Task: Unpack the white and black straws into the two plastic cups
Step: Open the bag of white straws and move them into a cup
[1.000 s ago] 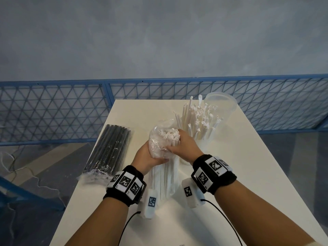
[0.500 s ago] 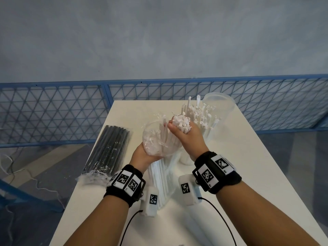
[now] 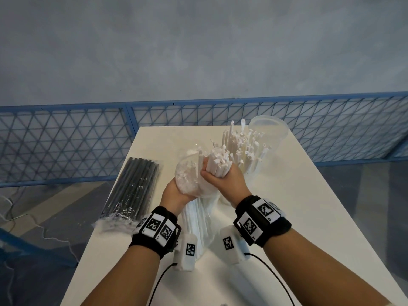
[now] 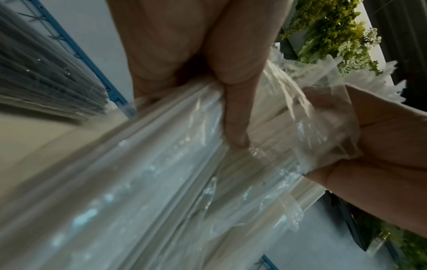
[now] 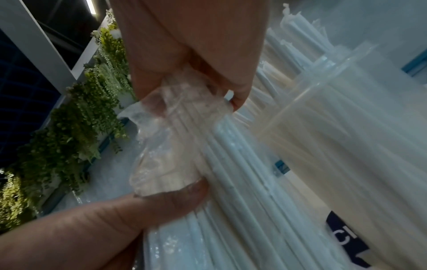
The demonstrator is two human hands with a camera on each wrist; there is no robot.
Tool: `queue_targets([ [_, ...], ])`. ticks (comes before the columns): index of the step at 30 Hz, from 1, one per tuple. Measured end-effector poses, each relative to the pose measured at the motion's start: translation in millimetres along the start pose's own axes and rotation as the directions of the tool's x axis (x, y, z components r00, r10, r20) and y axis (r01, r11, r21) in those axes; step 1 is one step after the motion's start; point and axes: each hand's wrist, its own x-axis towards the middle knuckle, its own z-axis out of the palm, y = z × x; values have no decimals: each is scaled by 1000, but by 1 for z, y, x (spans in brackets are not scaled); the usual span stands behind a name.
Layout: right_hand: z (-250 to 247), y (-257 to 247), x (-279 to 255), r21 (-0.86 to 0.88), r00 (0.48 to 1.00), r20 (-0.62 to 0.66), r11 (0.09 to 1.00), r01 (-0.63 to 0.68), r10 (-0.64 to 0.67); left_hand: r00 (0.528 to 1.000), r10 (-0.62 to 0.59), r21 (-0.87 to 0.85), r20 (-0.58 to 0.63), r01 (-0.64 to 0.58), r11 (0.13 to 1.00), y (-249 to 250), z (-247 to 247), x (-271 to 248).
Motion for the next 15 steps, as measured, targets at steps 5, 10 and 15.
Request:
queue_targets([
  [5,4,-5,3,-38,1000,10,999,-1,1,997,67,58,43,-70,996,0,3,2],
  [10,-4,-27,7,150,995,-43,985,-87,94,999,33,44,36,-35,998,-1,0,3],
  [15,-23,-59,17,356,989,-139,934,-6,59,1000,14,59,14,-15,998,-2,-4,3],
])
